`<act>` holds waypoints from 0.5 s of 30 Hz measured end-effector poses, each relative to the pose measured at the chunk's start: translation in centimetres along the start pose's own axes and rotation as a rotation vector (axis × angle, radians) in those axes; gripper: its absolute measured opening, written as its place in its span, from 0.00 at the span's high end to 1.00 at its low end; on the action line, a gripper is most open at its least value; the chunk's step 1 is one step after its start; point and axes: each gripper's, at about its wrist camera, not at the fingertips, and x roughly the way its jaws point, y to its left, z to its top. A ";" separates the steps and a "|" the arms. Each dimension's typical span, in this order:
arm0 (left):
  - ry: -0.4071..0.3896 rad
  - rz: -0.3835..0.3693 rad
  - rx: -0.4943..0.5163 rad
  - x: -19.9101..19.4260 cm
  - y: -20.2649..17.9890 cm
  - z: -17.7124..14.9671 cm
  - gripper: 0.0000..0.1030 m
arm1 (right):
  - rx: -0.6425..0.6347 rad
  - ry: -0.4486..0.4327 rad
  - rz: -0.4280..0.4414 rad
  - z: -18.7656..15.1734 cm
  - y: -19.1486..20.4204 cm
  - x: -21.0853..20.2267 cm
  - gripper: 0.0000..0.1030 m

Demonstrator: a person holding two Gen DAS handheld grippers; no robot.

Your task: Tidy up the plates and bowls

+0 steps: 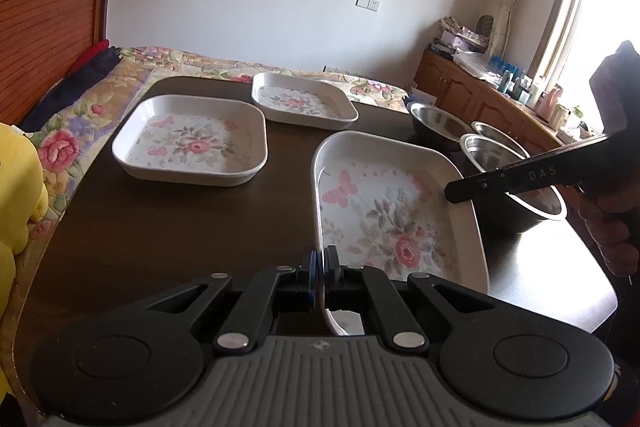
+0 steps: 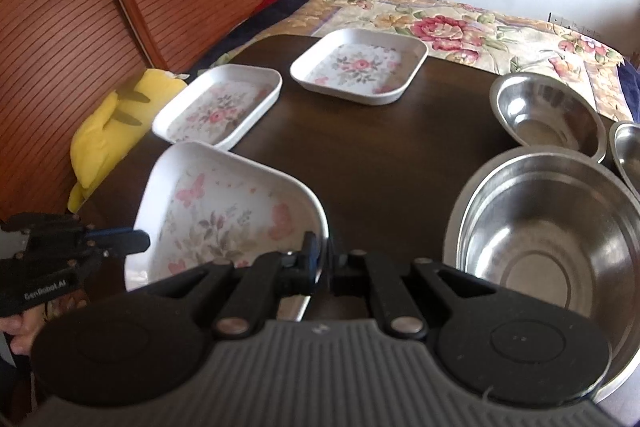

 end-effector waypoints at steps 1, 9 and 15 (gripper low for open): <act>0.003 0.003 0.003 0.2 0.0 -0.1 0.70 | -0.004 0.004 -0.006 -0.2 0.0 0.2 0.93; 0.027 0.016 0.022 1.3 -0.1 -0.5 0.69 | -0.014 0.029 -0.031 -1.5 -0.1 1.3 0.90; 0.038 0.018 0.022 1.7 -0.2 -0.5 0.69 | -0.029 0.031 -0.041 -1.7 0.0 1.5 0.90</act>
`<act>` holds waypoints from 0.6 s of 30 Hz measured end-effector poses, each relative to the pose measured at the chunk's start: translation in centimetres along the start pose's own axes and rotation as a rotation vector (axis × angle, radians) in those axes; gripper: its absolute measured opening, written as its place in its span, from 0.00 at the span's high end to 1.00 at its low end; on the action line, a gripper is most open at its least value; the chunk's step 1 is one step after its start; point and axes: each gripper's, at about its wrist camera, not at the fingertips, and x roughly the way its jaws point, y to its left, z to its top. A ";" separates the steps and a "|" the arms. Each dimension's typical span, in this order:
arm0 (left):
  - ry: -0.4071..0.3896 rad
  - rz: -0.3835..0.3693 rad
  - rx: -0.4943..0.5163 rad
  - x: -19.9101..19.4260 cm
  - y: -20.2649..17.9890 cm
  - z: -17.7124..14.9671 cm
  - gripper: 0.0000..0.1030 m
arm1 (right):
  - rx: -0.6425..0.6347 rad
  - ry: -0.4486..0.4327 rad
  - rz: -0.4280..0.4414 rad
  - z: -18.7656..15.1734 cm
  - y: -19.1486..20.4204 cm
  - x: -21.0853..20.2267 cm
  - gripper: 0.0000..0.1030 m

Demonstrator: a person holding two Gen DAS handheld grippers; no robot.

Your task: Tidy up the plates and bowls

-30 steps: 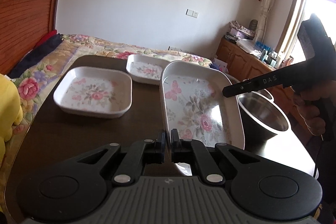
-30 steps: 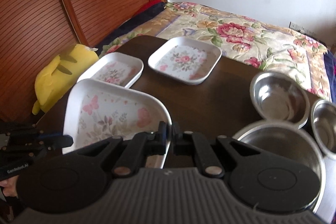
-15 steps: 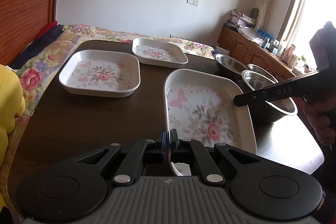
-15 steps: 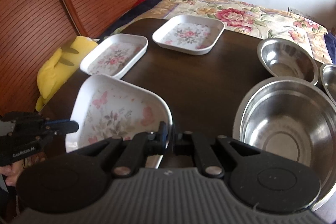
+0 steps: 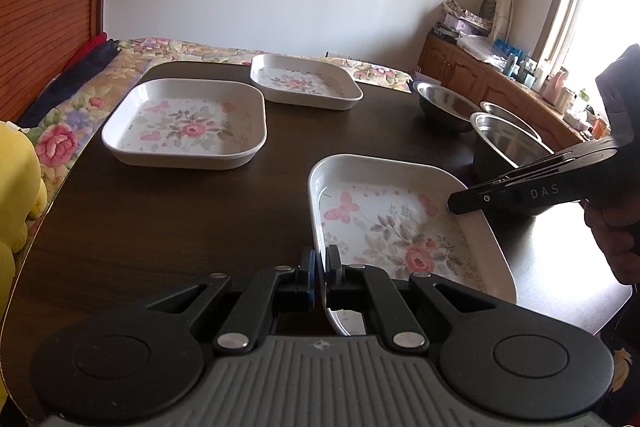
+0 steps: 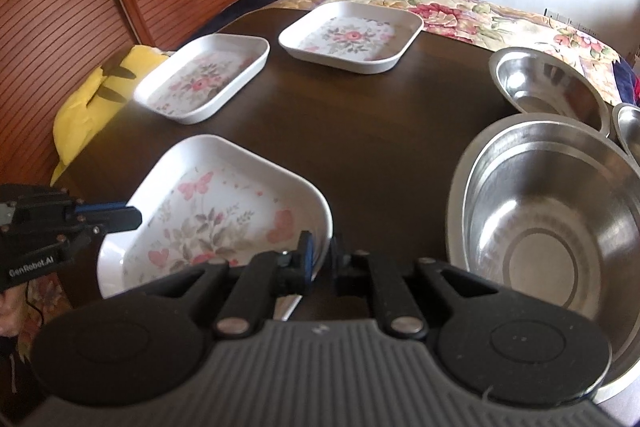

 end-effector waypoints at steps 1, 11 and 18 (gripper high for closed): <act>0.001 0.000 -0.001 0.1 0.0 0.0 0.69 | -0.003 0.000 -0.003 0.0 0.1 0.1 0.90; 0.007 0.008 0.001 0.5 0.0 0.0 0.68 | -0.033 -0.006 -0.024 -0.3 0.3 0.6 0.89; 0.006 0.013 0.004 0.5 0.1 0.0 0.68 | -0.074 -0.034 -0.070 0.1 0.7 0.1 0.89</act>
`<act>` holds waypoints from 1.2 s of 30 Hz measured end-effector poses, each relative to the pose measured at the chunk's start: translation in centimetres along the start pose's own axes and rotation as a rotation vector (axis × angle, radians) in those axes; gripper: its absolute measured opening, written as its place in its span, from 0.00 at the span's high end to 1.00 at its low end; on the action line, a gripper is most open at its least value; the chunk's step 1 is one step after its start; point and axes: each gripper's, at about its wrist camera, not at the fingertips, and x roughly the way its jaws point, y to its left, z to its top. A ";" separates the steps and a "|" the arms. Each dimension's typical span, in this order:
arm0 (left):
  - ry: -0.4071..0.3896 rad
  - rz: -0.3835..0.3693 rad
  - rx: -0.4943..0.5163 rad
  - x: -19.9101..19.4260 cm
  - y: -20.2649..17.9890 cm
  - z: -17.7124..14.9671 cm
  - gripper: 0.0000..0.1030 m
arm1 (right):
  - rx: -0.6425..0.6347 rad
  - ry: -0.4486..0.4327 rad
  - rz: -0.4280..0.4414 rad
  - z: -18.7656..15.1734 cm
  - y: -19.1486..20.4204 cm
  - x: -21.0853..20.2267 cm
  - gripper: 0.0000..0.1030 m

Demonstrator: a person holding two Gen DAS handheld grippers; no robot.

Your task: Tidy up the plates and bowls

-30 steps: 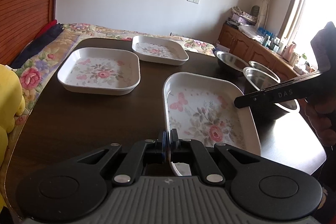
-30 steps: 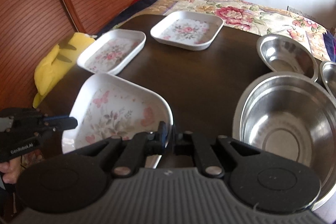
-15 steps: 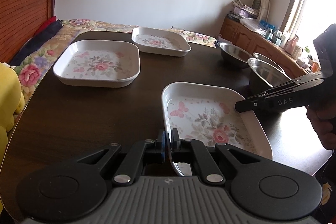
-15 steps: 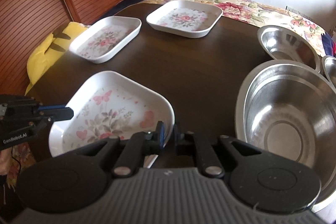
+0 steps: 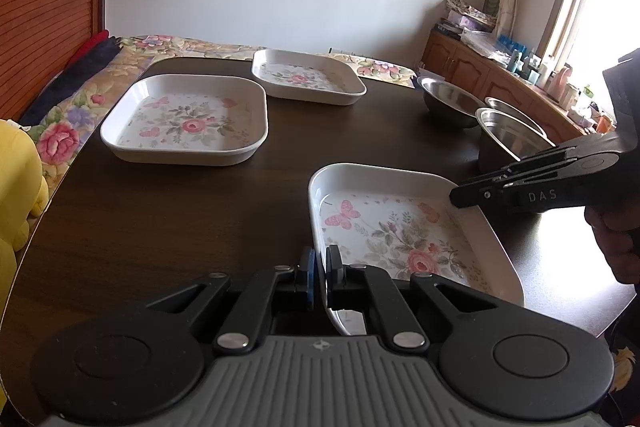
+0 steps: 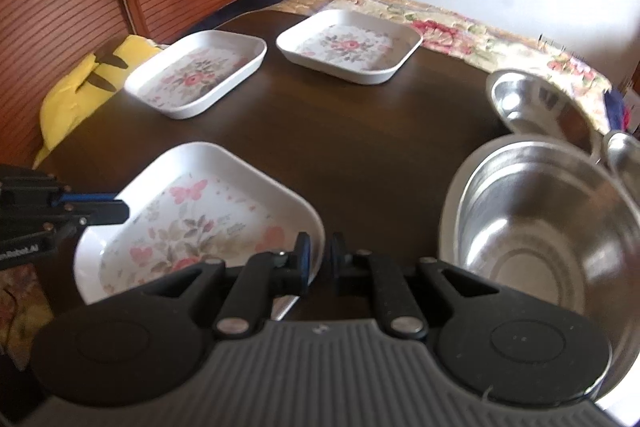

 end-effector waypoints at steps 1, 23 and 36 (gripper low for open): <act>-0.004 0.005 0.003 -0.1 -0.1 0.0 0.68 | -0.003 -0.007 -0.002 0.1 0.0 -0.2 0.89; -0.143 0.090 0.087 -3.0 1.1 5.1 0.36 | -0.067 -0.204 0.067 4.0 3.0 -5.0 0.88; -0.160 0.143 0.097 -2.3 3.5 6.3 0.26 | -0.077 -0.241 0.075 5.9 4.3 -4.0 0.65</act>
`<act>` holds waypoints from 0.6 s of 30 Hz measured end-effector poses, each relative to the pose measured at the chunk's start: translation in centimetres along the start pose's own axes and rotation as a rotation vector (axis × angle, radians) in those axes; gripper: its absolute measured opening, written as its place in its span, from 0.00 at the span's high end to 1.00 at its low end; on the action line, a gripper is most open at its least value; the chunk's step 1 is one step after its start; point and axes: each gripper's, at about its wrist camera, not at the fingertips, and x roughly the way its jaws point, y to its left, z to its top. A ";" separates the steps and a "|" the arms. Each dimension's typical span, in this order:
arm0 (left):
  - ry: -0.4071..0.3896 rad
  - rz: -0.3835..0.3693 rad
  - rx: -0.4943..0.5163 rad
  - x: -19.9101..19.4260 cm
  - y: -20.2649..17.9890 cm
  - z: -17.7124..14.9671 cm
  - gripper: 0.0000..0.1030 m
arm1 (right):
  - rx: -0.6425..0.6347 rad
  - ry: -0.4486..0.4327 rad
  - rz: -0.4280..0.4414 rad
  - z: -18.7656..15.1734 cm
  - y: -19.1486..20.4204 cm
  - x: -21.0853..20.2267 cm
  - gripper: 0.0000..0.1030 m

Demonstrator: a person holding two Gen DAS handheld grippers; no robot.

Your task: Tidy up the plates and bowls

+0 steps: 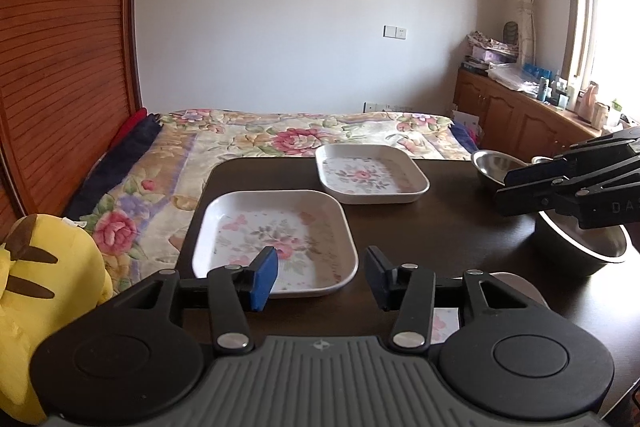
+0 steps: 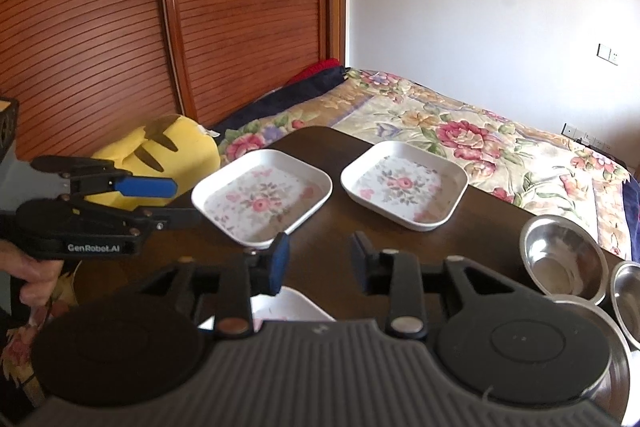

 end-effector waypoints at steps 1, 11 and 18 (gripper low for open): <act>-0.001 0.004 0.000 0.1 0.2 0.1 0.24 | 0.002 0.002 0.000 0.1 0.0 0.2 0.64; -0.014 0.000 0.003 1.6 2.5 1.2 0.08 | 0.012 0.019 -0.010 1.6 0.5 2.3 0.56; -0.017 0.005 0.011 2.8 4.7 2.0 0.00 | 0.019 0.053 0.003 2.5 1.1 4.2 0.38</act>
